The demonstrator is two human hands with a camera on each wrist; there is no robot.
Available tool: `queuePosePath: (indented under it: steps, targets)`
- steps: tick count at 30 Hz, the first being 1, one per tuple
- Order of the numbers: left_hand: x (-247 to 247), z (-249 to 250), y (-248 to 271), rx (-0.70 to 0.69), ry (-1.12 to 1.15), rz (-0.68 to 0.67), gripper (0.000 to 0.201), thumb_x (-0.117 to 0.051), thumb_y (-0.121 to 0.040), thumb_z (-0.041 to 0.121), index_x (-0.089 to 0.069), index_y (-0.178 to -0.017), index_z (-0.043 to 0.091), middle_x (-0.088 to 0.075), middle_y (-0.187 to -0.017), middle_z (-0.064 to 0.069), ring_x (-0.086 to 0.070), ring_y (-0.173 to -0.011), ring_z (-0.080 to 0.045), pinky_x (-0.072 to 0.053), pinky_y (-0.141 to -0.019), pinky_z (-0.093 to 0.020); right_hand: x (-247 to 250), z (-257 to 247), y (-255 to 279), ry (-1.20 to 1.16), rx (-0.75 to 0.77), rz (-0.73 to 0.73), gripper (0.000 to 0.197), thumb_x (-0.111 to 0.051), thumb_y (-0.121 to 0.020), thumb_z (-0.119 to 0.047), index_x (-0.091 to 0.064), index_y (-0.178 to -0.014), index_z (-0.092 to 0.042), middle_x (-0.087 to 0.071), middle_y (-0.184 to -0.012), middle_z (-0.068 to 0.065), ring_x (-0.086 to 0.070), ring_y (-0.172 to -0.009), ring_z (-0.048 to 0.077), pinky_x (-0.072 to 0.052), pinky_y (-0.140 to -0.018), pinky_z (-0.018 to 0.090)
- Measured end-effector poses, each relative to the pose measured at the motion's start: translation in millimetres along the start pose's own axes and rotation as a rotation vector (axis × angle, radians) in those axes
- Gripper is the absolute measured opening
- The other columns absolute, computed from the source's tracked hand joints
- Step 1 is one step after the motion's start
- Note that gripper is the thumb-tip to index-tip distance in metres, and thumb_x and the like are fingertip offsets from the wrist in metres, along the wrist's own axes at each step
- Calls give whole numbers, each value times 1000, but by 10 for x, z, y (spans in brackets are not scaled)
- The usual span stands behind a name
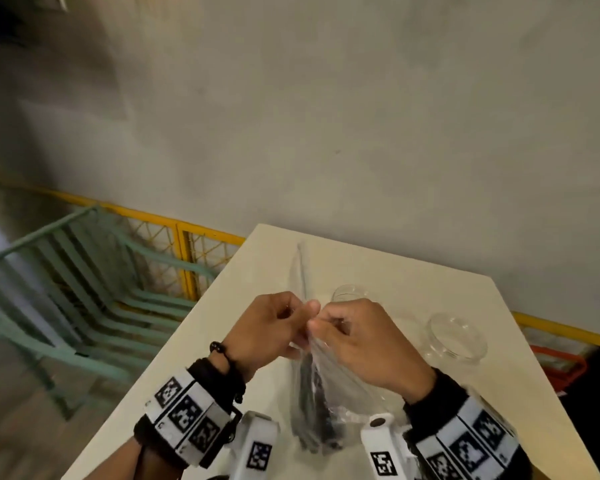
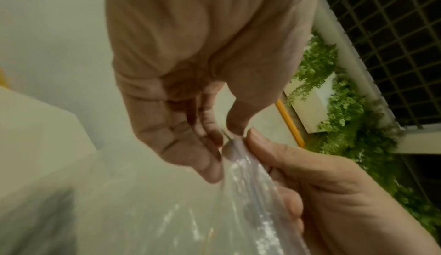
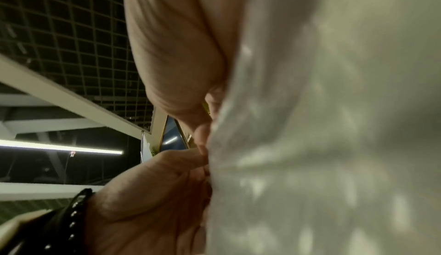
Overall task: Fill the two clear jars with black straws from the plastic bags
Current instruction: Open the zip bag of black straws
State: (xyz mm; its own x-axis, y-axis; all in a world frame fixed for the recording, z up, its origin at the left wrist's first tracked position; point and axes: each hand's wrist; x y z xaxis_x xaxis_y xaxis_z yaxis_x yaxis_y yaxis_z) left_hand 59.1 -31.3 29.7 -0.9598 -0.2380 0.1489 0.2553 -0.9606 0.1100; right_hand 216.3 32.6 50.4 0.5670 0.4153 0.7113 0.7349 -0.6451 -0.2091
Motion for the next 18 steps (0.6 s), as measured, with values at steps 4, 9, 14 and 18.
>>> queuePosePath:
  steps: [4,9,14,18]
  targets:
    - [22,45,30,-42,144,-16,31,-62,-95,29,-58,-74,7,-62,-70,-14,-60,-55,-17,-51,-52,-26,77,16,7,-289,-108,-117,32,-58,-99,-23,-66,-71,-8,-56,-49,3,-49,-45,9,-42,-53,23]
    - [69,156,62,16,171,-23,28,-56,-99,20,-63,-77,5,-67,-71,-12,-65,-57,-19,-54,-54,-28,57,49,9,-373,-157,-100,20,-62,-96,-20,-74,-84,-12,-56,-50,-6,-48,-44,6,-42,-52,18]
    - [59,149,87,68,71,18,26,-50,-96,8,-63,-83,-11,-68,-72,-15,-65,-60,-24,-57,-57,-31,-14,16,63,-203,-63,-91,10,-71,-87,-18,-73,-77,-15,-67,-67,-9,-58,-61,0,-51,-64,21]
    - [90,217,87,92,105,19,32,-46,-99,10,-68,-89,-11,-69,-76,-21,-67,-64,-26,-56,-55,-30,38,-27,66,-243,-100,-59,22,-63,-94,-18,-64,-74,-10,-61,-63,-2,-51,-47,2,-44,-53,22]
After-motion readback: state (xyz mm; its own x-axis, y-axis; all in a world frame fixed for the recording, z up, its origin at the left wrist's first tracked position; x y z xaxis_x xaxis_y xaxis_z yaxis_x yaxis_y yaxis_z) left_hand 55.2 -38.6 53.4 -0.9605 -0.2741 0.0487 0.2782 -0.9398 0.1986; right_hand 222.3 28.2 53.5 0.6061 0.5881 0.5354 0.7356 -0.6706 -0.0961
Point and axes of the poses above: each hand's wrist, its own y-axis away from the middle knuckle, its own x-axis out of the back of the hand, z = x × y
